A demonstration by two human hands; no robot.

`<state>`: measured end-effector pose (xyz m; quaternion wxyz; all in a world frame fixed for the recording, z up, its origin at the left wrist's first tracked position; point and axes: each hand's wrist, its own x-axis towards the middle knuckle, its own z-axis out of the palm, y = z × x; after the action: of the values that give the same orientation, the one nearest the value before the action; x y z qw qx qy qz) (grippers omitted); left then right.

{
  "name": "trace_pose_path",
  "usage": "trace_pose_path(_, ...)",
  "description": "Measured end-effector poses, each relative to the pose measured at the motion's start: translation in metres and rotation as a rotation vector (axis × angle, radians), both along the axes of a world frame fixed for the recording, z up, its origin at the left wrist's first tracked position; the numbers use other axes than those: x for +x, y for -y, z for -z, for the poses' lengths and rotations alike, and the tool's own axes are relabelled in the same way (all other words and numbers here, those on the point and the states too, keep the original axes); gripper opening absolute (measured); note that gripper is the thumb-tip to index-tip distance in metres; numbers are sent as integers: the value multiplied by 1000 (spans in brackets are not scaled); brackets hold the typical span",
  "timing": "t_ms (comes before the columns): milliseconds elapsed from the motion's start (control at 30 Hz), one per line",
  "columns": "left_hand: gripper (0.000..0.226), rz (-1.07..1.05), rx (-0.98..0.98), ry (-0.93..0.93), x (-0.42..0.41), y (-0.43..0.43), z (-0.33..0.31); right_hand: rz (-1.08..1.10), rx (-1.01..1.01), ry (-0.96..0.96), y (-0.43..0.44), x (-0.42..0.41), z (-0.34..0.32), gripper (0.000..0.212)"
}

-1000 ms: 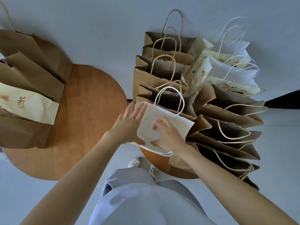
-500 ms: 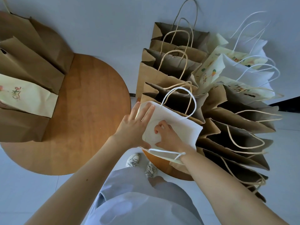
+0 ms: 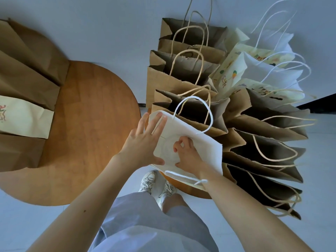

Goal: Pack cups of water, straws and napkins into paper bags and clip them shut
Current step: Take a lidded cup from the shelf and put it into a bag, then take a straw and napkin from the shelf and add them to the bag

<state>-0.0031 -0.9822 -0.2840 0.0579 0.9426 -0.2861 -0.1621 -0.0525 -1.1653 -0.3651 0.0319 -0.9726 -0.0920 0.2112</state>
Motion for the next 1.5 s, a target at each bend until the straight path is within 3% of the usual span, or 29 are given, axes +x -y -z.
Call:
trace_pose_path(100,120,-21,-6,-86,0,2,-5,17,-109,-197,6,-3,-9,58)
trace_pose_path(167,116,3,46,-89,0,4,-11,11,-177,-254,13,-5,-11,63)
trace_pose_path(267,106,6,57,-100,0,7,-17,-1,-225,-313,19,-7,-19,54)
trace_pose_path(433,78,-42,13,-126,-7,4,-35,114,-20,-339,11,1,-47,30)
trace_pose_path(567,59,-144,-36,-128,-21,-2,-66,307,290,-223,14,-7,-82,20)
trace_pose_path(800,46,-301,-197,52,-95,7,-120,355,390,171,41,-80,-159,22)
trace_pose_path(1133,41,-465,-224,95,-233,-44,-151,72,563,177,-24,-166,-207,19)
trace_pose_path(1500,33,-948,-295,304,-354,-266,-178,-445,691,77,-276,-199,-251,14)
